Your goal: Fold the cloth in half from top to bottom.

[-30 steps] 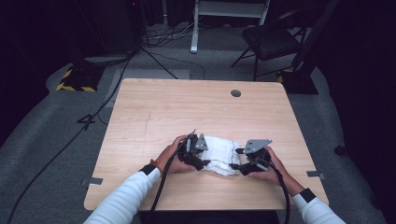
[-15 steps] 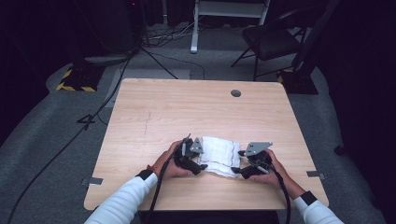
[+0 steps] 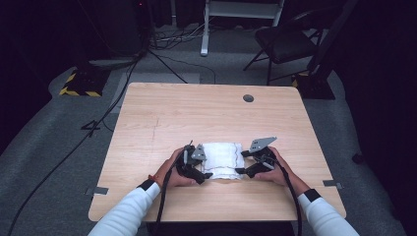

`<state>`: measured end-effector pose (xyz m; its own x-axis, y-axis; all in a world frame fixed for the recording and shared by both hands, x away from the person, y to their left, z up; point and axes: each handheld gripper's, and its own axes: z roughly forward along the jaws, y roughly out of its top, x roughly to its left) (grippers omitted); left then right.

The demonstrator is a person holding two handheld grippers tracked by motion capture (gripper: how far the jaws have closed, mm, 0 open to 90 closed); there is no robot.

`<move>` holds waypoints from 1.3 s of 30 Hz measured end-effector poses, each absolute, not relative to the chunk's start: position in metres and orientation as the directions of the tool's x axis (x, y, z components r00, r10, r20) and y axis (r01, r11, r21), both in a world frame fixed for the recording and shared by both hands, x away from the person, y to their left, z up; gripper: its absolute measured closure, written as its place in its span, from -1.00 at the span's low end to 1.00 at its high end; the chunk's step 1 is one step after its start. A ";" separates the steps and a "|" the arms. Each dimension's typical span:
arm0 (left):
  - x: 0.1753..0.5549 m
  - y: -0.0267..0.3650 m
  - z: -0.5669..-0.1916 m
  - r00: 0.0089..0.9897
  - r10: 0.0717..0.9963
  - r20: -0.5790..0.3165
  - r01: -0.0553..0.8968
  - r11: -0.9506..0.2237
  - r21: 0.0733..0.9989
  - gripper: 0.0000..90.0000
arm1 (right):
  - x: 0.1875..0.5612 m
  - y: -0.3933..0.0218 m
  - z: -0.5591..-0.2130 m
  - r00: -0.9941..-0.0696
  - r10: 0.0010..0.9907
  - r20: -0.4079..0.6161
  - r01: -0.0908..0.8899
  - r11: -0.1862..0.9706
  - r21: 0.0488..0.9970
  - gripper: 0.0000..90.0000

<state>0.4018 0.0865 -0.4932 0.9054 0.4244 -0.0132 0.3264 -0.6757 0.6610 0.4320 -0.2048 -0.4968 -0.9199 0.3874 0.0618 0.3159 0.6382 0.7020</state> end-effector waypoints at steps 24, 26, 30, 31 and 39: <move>0.384 0.102 -0.463 0.892 0.432 0.130 0.234 -0.690 0.685 -0.58 | 0.413 -0.223 -0.465 -0.882 0.465 -0.083 0.275 0.649 0.709 -0.35; 0.382 0.106 -0.462 0.887 0.443 0.134 0.240 -0.687 0.686 -0.58 | 0.411 -0.227 -0.462 -0.877 0.472 -0.092 0.273 0.645 0.714 -0.35; 0.376 0.120 -0.460 0.868 0.473 0.150 0.251 -0.679 0.690 -0.58 | 0.406 -0.235 -0.459 -0.867 0.487 -0.104 0.276 0.644 0.714 -0.35; 0.374 0.123 -0.459 0.863 0.482 0.151 0.255 -0.674 0.693 -0.58 | 0.404 -0.237 -0.459 -0.864 0.490 -0.111 0.275 0.646 0.712 -0.35; 0.364 0.148 -0.461 0.836 0.526 0.156 0.289 -0.663 0.690 -0.58 | 0.392 -0.255 -0.457 -0.847 0.516 -0.124 0.286 0.641 0.713 -0.35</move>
<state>0.3640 0.1476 -0.4609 0.8358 0.5264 0.1558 0.2890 -0.6631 0.6905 0.3917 -0.2548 -0.4567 -0.8475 0.5161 -0.1240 0.2860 0.6407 0.7125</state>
